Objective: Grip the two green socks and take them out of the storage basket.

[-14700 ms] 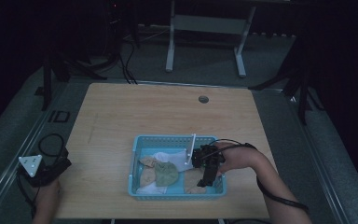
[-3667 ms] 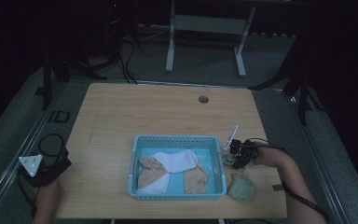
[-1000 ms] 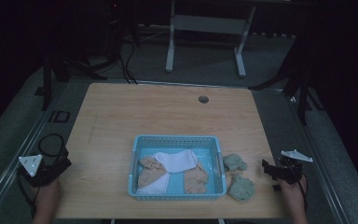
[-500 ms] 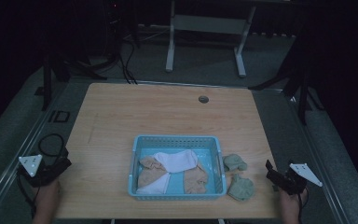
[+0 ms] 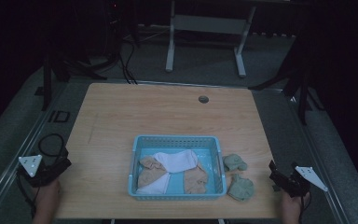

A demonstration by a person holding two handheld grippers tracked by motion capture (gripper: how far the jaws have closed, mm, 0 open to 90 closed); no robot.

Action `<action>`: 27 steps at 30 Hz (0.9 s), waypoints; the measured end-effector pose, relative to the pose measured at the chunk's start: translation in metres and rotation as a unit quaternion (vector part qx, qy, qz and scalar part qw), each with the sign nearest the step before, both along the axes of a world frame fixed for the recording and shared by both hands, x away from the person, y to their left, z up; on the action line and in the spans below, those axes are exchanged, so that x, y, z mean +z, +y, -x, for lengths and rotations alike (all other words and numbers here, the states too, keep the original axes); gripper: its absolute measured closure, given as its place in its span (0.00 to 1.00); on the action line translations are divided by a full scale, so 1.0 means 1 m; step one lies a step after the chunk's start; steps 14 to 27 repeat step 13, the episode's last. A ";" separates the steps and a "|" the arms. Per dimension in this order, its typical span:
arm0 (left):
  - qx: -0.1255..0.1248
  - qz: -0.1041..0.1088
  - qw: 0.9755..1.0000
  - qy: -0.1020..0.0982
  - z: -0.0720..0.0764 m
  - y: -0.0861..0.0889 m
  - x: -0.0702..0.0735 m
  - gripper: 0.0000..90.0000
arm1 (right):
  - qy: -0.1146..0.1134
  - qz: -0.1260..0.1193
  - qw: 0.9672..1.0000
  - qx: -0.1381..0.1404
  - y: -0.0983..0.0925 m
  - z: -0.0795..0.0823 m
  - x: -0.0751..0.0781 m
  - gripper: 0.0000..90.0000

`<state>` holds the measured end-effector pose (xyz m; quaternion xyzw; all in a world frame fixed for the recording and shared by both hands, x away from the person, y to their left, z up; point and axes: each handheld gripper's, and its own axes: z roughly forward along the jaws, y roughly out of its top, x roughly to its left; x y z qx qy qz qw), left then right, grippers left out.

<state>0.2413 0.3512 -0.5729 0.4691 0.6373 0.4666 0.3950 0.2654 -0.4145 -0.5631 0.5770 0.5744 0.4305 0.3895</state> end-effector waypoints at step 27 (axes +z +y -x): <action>-0.001 0.001 1.000 -0.001 0.000 0.000 0.000 0.01 | 0.007 -0.005 1.000 0.008 0.000 -0.002 0.000 0.12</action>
